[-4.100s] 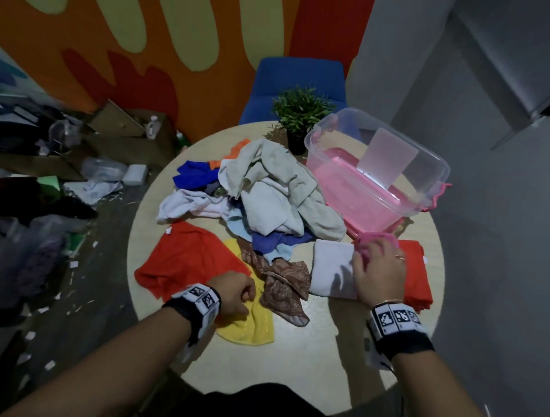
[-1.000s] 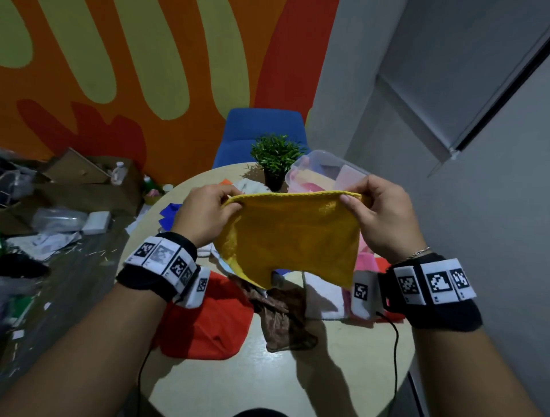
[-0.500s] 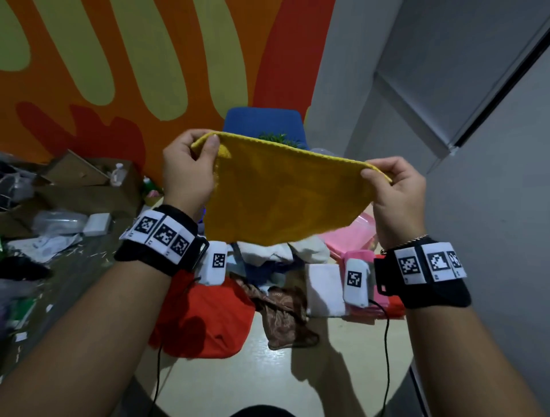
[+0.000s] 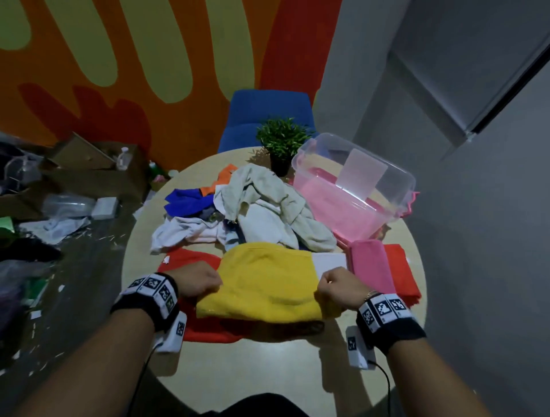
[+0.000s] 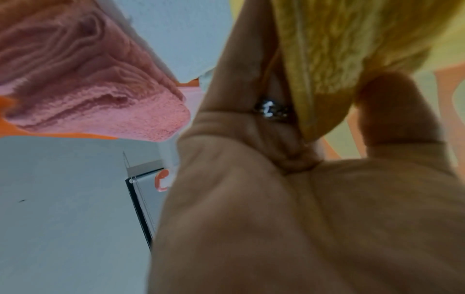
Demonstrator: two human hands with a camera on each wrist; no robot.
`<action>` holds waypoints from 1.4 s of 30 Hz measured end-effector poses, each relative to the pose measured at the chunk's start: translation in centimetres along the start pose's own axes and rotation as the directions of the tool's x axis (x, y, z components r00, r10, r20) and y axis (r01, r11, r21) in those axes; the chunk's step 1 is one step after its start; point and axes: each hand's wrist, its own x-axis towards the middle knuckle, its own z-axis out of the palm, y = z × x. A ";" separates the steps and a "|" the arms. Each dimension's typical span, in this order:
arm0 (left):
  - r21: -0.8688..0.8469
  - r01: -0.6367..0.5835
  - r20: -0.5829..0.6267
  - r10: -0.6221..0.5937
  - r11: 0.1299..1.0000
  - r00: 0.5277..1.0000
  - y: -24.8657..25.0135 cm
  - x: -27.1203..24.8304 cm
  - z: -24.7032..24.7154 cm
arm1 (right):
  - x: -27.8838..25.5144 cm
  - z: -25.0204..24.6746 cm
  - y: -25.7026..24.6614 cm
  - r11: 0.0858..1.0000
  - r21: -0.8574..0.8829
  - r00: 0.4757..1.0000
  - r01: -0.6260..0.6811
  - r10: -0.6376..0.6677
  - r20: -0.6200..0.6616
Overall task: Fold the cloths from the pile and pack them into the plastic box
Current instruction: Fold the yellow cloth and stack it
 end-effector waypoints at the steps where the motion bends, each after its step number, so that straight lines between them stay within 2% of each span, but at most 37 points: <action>1: 0.014 -0.012 -0.017 0.012 1.000 1.000 -0.8 0.2 0.0 | 0.3 0.1 0.3 1.000 0.012 0.999 -0.020 0.020 -0.030; 3: 0.020 -0.037 -0.125 0.039 0.999 0.991 -1.7 0.7 -0.2 | 1.0 -0.2 0.8 0.999 0.022 0.992 -0.029 0.032 -0.123; 5: -0.056 -0.044 -0.270 0.027 0.997 0.962 -2.0 1.3 -0.5 | 2.0 -0.8 0.9 0.999 -0.054 0.974 -0.001 -0.011 -0.228; 7: -0.141 -0.060 -0.409 -0.003 0.988 0.913 -1.5 2.0 -0.9 | 2.9 -1.4 0.4 0.994 -0.109 0.953 0.020 -0.052 -0.298; 9: -0.133 -0.046 -0.515 -0.029 0.990 0.857 -1.0 2.9 -1.3 | 4.1 -1.8 -0.3 0.991 -0.123 0.935 0.045 -0.085 -0.345; 13: -0.128 0.007 -0.611 -0.084 0.992 0.787 0.3 4.2 -1.7 | 6.2 -2.4 -1.7 0.996 -0.083 0.901 0.026 -0.060 -0.429; 16: -0.237 0.010 -0.664 -0.169 0.971 0.729 0.4 4.8 -1.3 | 7.0 -2.3 -2.0 0.999 -0.052 0.872 0.014 -0.037 -0.487; 18: -0.319 0.082 -0.617 -0.273 0.944 0.738 -0.6 5.1 -0.6 | 6.9 -1.8 -1.4 0.989 -0.124 0.892 -0.076 0.012 -0.452; 20: -0.243 0.234 -0.460 -0.324 0.941 0.827 -2.1 5.2 0.4 | 6.7 -0.7 0.0 0.943 -0.253 0.938 -0.215 0.127 -0.322; 22: -0.209 0.337 -0.281 -0.386 0.918 0.879 -3.5 5.2 1.6 | 6.1 0.7 1.2 0.899 -0.312 0.947 -0.308 0.258 -0.193; 23: -0.202 0.383 -0.227 -0.423 0.901 0.877 -3.8 5.0 2.3 | 5.8 1.5 1.8 0.894 -0.300 0.943 -0.331 0.300 -0.146; 25: -0.134 0.447 -0.205 -0.467 0.884 0.860 -4.3 5.0 3.2 | 5.5 3.0 2.9 0.902 -0.254 0.937 -0.348 0.333 -0.101; 29: 0.008 0.480 -0.183 -0.471 0.877 0.863 -4.0 4.7 4.0 | 5.4 4.6 4.1 0.917 -0.161 0.929 -0.366 0.350 -0.119; 31: 0.014 0.464 -0.186 -0.453 0.886 0.872 -3.7 4.4 3.9 | 5.5 4.7 4.4 0.927 -0.135 0.935 -0.349 0.336 -0.114; 33: -0.004 0.439 -0.251 -0.425 0.899 0.869 -3.6 4.0 3.2 | 5.1 4.0 4.0 0.945 -0.124 0.947 -0.301 0.282 -0.153; 35: -0.075 0.393 -0.379 -0.391 0.916 0.839 -3.0 3.3 2.0 | 4.5 2.5 3.1 0.968 -0.106 0.946 -0.226 0.192 -0.262; 37: -0.206 0.307 -0.503 -0.370 0.929 0.781 -1.7 2.1 0.4 | 4.0 0.8 2.0 0.989 -0.026 0.919 -0.147 0.127 -0.373; 38: -0.263 0.234 -0.558 -0.346 0.936 0.754 -0.9 1.6 -0.5 | 3.5 -0.1 1.2 0.994 0.026 0.906 -0.106 0.108 -0.409; 40: -0.363 0.057 -0.618 -0.287 0.930 0.732 0.6 0.3 -2.3 | 2.7 -1.9 -0.4 0.994 0.109 0.875 -0.017 0.068 -0.480; 42: -0.494 -0.153 -0.642 -0.241 0.856 0.728 2.3 -0.9 -4.1 | 1.7 -4.1 -2.2 0.990 0.127 0.831 0.061 0.020 -0.556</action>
